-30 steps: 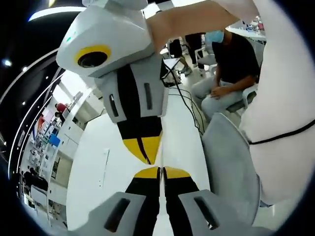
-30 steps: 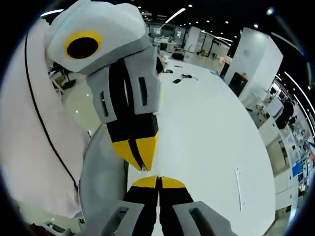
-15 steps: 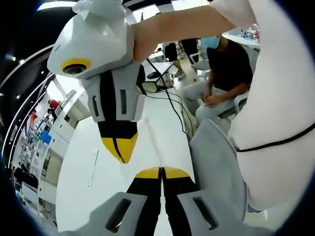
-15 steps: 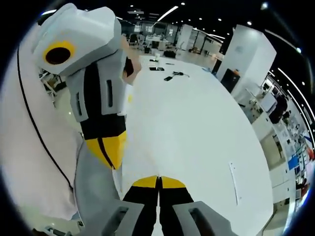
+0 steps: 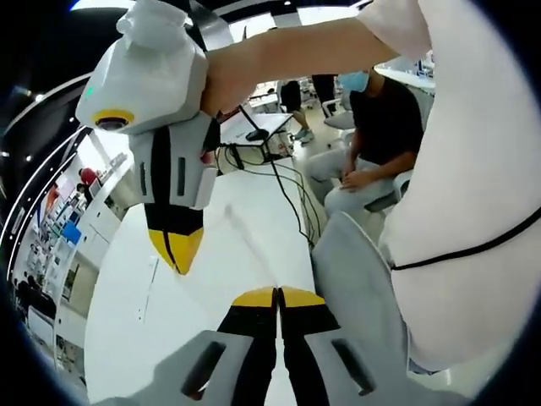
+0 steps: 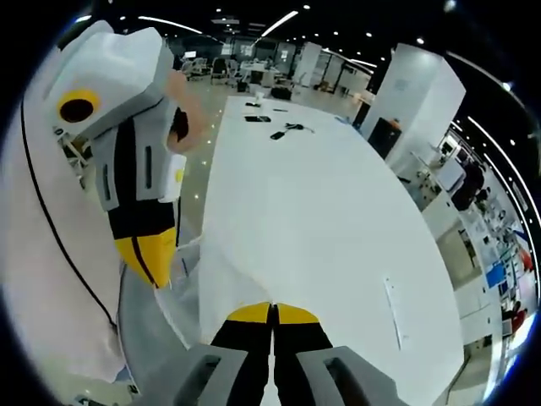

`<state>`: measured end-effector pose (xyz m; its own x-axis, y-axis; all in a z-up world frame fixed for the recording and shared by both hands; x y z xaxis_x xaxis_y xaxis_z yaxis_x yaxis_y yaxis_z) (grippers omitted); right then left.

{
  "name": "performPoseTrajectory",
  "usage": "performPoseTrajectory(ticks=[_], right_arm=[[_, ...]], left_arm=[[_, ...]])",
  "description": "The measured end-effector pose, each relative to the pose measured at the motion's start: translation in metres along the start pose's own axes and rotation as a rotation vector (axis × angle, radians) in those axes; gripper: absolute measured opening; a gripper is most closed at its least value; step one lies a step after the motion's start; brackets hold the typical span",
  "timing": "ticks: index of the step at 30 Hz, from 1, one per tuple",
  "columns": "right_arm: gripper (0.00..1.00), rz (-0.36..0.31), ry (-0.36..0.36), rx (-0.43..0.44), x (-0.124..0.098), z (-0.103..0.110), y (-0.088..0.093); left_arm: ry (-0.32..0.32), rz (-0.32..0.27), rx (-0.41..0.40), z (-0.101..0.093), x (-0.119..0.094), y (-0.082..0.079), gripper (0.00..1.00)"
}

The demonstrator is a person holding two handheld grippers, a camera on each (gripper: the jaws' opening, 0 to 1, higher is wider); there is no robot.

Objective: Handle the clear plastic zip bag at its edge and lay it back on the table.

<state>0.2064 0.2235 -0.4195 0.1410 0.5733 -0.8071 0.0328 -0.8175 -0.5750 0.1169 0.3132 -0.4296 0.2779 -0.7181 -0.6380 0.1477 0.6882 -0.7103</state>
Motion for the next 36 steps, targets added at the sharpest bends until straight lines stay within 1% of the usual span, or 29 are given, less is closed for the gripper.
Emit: performPoseTrajectory(ticks=[6, 10, 17, 20, 21, 23, 26, 29, 31, 36], right_arm=[[0.00, -0.002, 0.040, 0.006, -0.001, -0.002, 0.000], [0.00, -0.006, 0.061, 0.012, -0.002, -0.005, -0.001], [0.00, -0.024, 0.096, 0.007, -0.006, -0.009, -0.004], [0.00, -0.027, 0.109, 0.002, -0.006, -0.009, -0.004], [0.00, -0.026, 0.125, -0.004, -0.006, -0.010, -0.004], [0.00, -0.020, 0.132, -0.023, -0.006, -0.008, -0.005], [0.00, -0.017, 0.134, -0.032, -0.007, -0.008, -0.005], [0.00, -0.014, 0.138, -0.048, -0.007, -0.006, -0.007], [0.00, -0.012, 0.140, -0.066, -0.008, -0.003, -0.009], [0.00, -0.013, 0.140, -0.081, -0.007, -0.002, -0.011]], left_arm=[[0.011, -0.001, -0.008, -0.005, -0.001, 0.002, 0.00], [0.008, -0.006, 0.000, -0.008, 0.000, 0.001, 0.00], [-0.011, 0.006, 0.014, -0.011, 0.004, 0.007, 0.00], [-0.019, 0.006, 0.012, -0.009, 0.004, 0.009, 0.00], [-0.028, 0.006, 0.010, -0.007, 0.004, 0.010, 0.00], [-0.054, 0.010, 0.007, -0.003, 0.004, 0.014, 0.00], [-0.079, 0.005, 0.005, -0.001, 0.003, 0.015, 0.00], [-0.087, 0.003, 0.001, 0.001, 0.002, 0.015, 0.00], [-0.099, 0.002, 0.000, 0.004, 0.001, 0.015, 0.00], [-0.126, -0.003, -0.005, 0.012, -0.003, 0.015, 0.00]])
Point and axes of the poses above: the point that each gripper's makers call its tool centre point, and the gripper's own axes: x roughly forward along the fingers, z roughly to its left, y roughly out of its underside, the point moved 7 cm from there along -x, roughly backward along the fingers, and after that the axes turned 5 degrees about -y, right-handed, at the moved point
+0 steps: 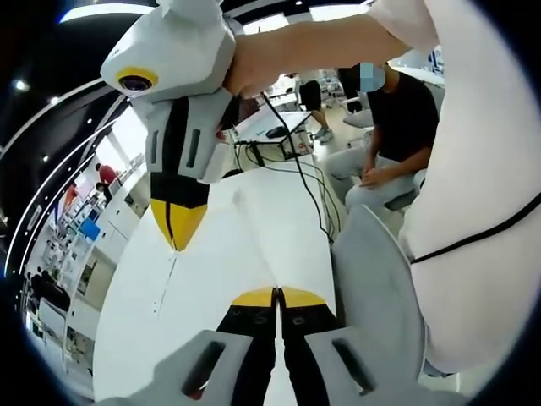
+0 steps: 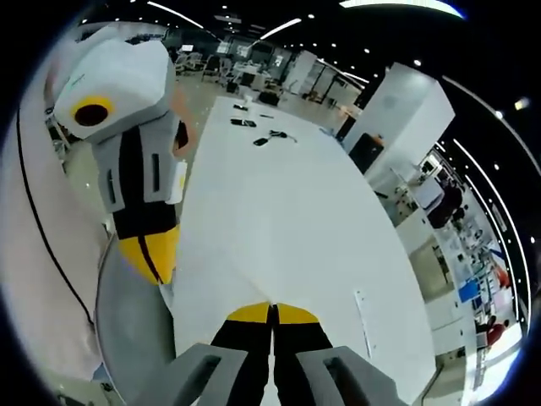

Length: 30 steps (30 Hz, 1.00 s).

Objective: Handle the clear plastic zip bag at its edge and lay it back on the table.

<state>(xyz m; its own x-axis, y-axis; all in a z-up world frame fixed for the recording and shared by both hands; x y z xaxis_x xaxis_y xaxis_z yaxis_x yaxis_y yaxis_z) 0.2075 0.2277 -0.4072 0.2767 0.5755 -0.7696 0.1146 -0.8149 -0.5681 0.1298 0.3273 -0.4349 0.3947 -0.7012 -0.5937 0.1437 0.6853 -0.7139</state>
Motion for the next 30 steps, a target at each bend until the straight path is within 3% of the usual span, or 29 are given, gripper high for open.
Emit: performPoseTrajectory(ticks=[17, 30], right_arm=[[0.00, 0.013, -0.008, -0.071, 0.002, 0.000, -0.004], [0.00, 0.024, -0.011, -0.066, 0.007, -0.009, 0.003]], left_arm=[[-0.053, -0.031, -0.022, 0.018, -0.005, -0.002, 0.02], [-0.087, -0.074, -0.063, 0.028, -0.011, -0.002, 0.07]])
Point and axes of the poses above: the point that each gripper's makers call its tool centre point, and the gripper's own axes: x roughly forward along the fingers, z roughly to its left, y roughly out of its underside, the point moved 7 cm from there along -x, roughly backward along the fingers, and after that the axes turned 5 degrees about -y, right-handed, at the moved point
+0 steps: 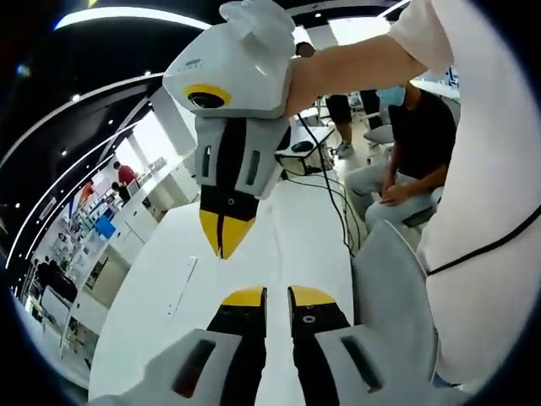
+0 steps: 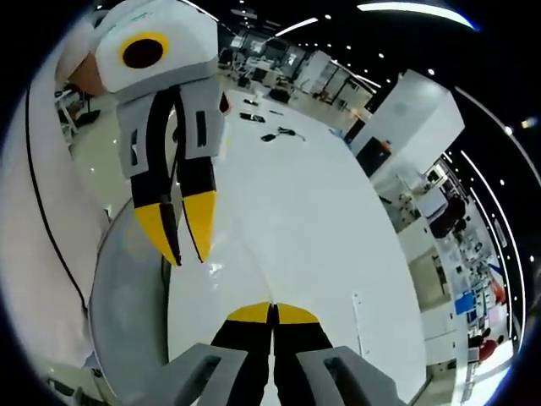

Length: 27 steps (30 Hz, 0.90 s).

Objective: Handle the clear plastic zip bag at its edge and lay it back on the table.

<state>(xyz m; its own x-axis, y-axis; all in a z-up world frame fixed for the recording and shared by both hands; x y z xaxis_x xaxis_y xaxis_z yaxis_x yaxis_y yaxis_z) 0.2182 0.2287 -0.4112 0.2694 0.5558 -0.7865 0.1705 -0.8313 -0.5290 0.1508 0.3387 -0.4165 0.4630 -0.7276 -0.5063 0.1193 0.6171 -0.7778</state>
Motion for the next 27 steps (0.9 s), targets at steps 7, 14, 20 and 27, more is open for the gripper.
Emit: performPoseTrajectory(ticks=[7, 14, 20, 27], right_arm=[[0.00, 0.003, 0.001, 0.025, 0.005, -0.014, 0.010], [0.00, 0.009, 0.014, 0.043, 0.012, -0.030, 0.022], [0.00, 0.014, 0.033, 0.054, 0.020, -0.049, 0.032], [0.00, 0.017, 0.058, 0.052, 0.031, -0.072, 0.038]], left_arm=[[-0.017, -0.018, -0.057, 0.003, -0.006, 0.009, 0.07], [-0.039, -0.022, -0.121, 0.008, -0.010, 0.023, 0.10], [-0.062, -0.016, -0.168, 0.016, -0.011, 0.034, 0.11], [-0.086, -0.008, -0.209, 0.022, -0.009, 0.045, 0.13]])
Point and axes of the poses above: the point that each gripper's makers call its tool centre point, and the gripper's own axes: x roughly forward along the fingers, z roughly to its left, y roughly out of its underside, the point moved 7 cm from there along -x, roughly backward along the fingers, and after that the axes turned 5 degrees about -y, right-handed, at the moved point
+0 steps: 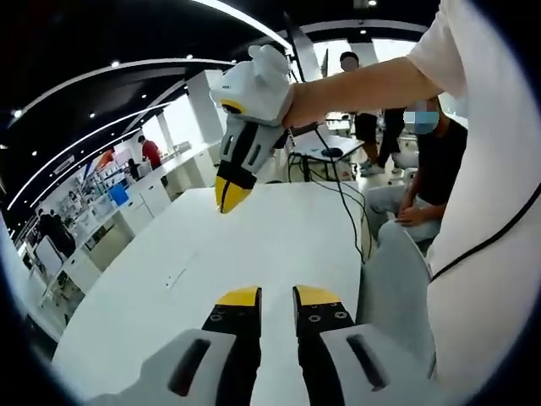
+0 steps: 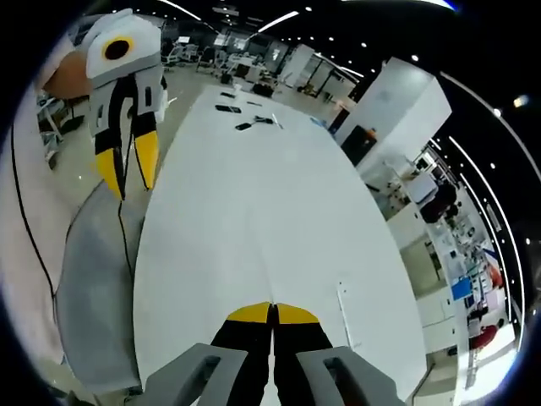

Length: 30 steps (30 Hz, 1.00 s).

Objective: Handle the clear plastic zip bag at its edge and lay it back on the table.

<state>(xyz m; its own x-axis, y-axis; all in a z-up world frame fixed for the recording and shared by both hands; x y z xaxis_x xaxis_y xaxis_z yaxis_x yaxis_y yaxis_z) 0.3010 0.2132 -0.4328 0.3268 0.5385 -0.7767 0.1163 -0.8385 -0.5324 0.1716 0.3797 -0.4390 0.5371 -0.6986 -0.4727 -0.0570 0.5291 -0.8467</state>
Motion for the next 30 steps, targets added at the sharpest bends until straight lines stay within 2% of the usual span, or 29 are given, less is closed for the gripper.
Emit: performPoseTrajectory(ticks=[3, 13, 15, 23, 30], right_arm=[[0.00, 0.000, 0.021, 0.028, 0.011, -0.012, 0.004], [0.00, 0.034, 0.103, -0.046, 0.044, -0.051, 0.015], [0.00, 0.058, 0.124, -0.085, 0.048, -0.057, 0.017], [0.00, 0.074, 0.169, -0.134, 0.074, -0.082, 0.026], [0.00, 0.078, 0.231, -0.242, 0.092, -0.096, 0.028]], left_arm=[[-0.011, 0.004, -0.025, 0.005, 0.001, 0.006, 0.14], [-0.035, 0.024, -0.094, 0.018, 0.005, 0.024, 0.16], [-0.040, 0.029, -0.104, 0.020, 0.006, 0.026, 0.16], [-0.061, 0.031, -0.144, 0.029, 0.010, 0.034, 0.20], [-0.067, 0.042, -0.169, 0.032, 0.012, 0.041, 0.20]])
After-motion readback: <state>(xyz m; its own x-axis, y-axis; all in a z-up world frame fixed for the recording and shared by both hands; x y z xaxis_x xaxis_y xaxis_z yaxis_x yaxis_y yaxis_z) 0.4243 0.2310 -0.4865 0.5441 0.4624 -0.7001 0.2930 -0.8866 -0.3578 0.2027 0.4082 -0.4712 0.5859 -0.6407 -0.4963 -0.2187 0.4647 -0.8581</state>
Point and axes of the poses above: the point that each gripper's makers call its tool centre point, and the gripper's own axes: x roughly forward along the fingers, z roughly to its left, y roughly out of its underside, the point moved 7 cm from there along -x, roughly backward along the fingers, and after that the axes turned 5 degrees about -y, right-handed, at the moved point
